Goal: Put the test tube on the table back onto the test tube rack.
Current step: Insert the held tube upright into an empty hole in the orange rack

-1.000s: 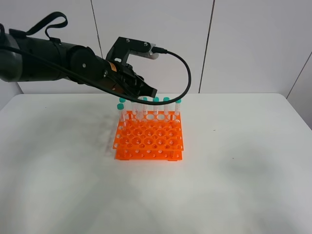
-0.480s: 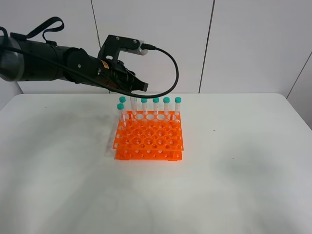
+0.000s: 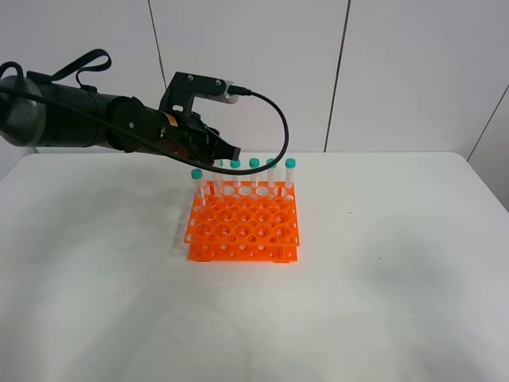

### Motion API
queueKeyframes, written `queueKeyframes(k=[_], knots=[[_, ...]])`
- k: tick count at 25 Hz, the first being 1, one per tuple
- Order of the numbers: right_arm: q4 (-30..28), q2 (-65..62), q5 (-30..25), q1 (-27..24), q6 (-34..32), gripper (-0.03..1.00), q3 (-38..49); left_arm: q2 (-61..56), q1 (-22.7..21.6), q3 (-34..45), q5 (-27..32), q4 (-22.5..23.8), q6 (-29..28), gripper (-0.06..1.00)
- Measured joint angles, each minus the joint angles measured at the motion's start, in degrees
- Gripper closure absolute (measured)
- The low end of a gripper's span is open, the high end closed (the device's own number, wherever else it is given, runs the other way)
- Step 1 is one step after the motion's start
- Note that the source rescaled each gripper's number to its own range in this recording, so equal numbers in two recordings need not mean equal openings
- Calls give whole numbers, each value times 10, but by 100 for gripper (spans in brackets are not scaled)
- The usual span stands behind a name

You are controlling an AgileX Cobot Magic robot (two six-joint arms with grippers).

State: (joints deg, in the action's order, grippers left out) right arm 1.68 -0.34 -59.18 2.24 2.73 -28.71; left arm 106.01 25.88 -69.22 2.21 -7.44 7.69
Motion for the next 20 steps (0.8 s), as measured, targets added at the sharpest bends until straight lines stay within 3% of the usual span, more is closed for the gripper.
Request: queueKeyframes(k=[20], knots=[[0,0,0,0,0,-3,0,21,0,6,-29,0,15,94]])
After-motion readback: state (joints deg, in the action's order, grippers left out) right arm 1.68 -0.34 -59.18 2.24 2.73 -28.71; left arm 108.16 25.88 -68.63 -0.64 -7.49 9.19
